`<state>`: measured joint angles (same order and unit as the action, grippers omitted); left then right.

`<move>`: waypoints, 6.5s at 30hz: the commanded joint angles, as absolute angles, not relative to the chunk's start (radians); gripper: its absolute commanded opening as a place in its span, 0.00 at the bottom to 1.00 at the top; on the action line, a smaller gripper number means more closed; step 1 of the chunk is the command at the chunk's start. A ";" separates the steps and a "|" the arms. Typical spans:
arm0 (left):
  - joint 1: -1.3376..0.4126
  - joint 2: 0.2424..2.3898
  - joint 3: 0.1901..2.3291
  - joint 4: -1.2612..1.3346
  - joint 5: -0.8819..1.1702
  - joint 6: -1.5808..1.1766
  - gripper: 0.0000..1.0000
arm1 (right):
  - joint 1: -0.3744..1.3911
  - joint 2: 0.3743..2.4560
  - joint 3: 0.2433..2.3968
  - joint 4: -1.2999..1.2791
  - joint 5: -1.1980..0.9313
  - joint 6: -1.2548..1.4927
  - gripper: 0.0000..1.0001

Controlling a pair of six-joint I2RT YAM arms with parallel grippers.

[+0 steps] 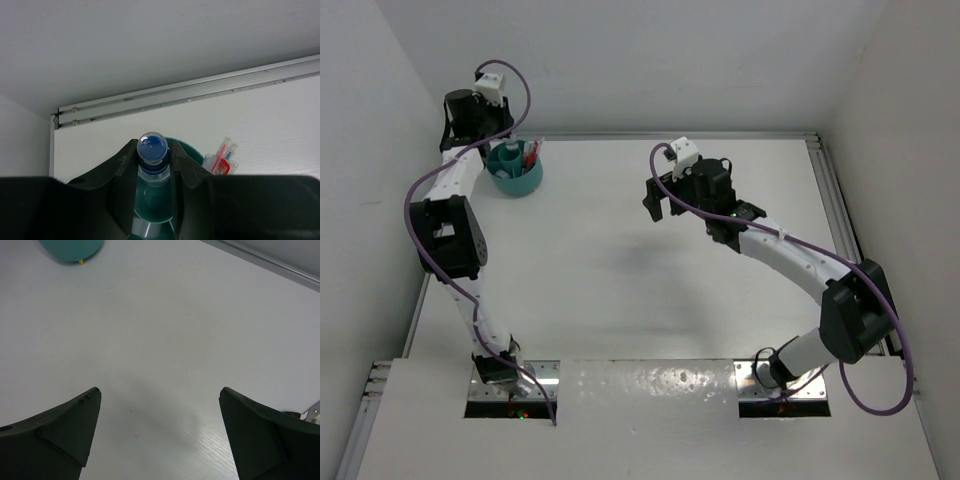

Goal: Sort the stationery into containers
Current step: Place the stationery in the storage box, then pick up the scissors from the center of the board, then place the scissors in the storage box.

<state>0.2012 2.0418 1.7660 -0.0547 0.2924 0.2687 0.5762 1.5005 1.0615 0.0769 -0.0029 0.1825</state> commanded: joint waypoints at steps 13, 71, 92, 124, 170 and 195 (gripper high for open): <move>0.238 1.954 1.681 -0.140 0.288 0.281 0.00 | 0.574 1.456 1.078 0.112 0.017 0.167 0.99; 0.430 1.124 1.043 -0.029 0.552 0.080 0.30 | 0.158 1.767 1.248 -0.153 0.138 0.629 0.29; 0.092 1.146 0.847 0.086 0.291 -0.074 0.39 | 0.063 2.033 1.451 -0.373 0.135 0.466 0.35; 0.106 1.080 0.712 0.230 0.239 -0.095 0.40 | 0.186 2.075 1.380 -0.314 0.235 0.654 0.29; -0.271 1.291 0.759 0.080 0.891 1.768 0.49 | 0.518 1.830 1.492 -0.255 -0.144 0.712 0.00; -0.350 1.384 0.768 0.178 0.700 1.787 0.30 | 0.638 1.898 1.598 -0.311 -0.173 0.700 0.00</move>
